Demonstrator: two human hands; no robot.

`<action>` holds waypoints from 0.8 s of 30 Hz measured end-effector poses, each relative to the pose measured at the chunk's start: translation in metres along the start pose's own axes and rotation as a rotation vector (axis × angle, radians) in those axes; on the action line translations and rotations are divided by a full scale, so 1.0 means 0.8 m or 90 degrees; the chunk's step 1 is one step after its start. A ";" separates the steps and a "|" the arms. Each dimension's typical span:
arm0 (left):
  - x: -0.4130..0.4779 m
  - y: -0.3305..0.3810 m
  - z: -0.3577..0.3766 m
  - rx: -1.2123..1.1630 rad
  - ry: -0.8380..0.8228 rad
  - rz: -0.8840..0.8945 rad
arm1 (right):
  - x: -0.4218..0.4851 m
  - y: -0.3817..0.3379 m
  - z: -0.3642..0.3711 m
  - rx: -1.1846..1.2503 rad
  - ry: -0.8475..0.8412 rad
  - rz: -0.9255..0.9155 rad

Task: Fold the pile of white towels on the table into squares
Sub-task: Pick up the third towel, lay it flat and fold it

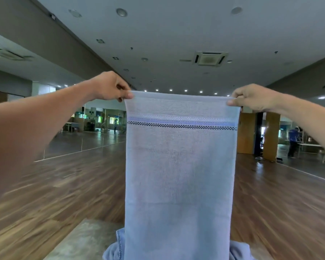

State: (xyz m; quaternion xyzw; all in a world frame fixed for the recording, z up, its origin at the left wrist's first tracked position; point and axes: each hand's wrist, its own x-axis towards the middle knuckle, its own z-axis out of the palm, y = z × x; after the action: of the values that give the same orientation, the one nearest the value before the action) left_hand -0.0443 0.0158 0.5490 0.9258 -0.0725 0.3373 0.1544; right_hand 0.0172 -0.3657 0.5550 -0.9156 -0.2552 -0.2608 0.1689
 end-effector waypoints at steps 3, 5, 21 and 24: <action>-0.002 -0.002 -0.003 -0.001 -0.031 -0.001 | -0.003 -0.004 -0.007 0.027 -0.035 -0.005; -0.004 -0.004 -0.006 -0.012 -0.082 -0.012 | -0.004 -0.004 -0.013 0.099 -0.120 0.029; 0.008 -0.039 0.068 -0.196 -0.536 -0.207 | 0.014 0.063 0.039 0.254 -0.385 0.204; 0.011 -0.041 0.115 -0.115 -0.371 -0.188 | 0.018 0.073 0.077 0.233 -0.257 0.196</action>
State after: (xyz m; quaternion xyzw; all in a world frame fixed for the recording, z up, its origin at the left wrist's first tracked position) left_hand 0.0256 0.0159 0.4803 0.9664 -0.0083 0.0251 0.2558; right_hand 0.0846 -0.3799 0.5030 -0.9311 -0.1848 0.0049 0.3145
